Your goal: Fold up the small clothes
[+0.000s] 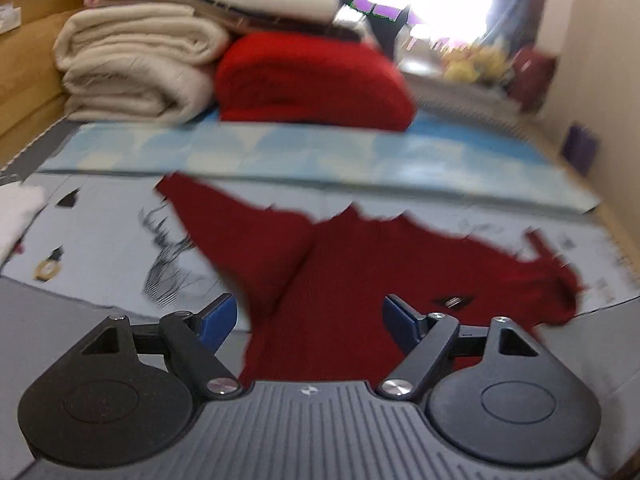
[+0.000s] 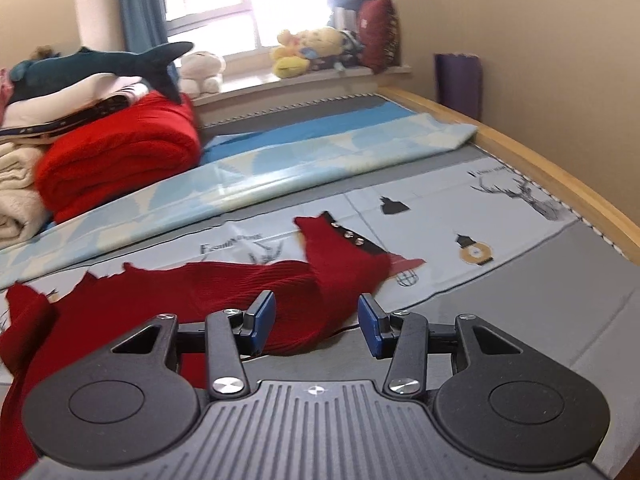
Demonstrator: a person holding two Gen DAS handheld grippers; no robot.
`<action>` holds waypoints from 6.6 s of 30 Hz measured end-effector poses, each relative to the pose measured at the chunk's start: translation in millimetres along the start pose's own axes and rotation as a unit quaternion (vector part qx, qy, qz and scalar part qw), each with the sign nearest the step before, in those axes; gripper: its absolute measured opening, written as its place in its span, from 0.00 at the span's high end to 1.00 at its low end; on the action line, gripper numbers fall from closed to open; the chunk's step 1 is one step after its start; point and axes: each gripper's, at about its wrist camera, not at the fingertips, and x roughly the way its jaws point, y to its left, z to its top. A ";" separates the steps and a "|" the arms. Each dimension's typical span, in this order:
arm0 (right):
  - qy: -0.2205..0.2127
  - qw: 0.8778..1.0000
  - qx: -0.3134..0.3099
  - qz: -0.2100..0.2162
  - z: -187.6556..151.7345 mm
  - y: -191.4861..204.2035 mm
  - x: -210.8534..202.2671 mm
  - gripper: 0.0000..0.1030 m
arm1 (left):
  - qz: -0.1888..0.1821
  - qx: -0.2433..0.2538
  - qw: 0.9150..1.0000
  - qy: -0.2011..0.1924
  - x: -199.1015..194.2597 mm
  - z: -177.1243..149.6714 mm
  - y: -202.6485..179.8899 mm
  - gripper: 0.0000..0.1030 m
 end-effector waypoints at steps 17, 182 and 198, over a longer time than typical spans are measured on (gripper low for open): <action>0.021 1.000 0.013 -0.008 30.3 -6.0 109.7 0.81 | -0.028 0.095 0.993 0.061 59.0 -19.6 -65.9 0.79; 0.179 0.959 0.206 0.072 1.1 72.7 191.3 0.78 | 0.053 0.069 0.986 0.142 192.5 4.1 -11.5 0.82; 0.213 0.959 0.011 0.188 -21.2 152.2 200.1 0.78 | 0.052 0.019 0.989 0.134 192.2 9.8 11.9 0.62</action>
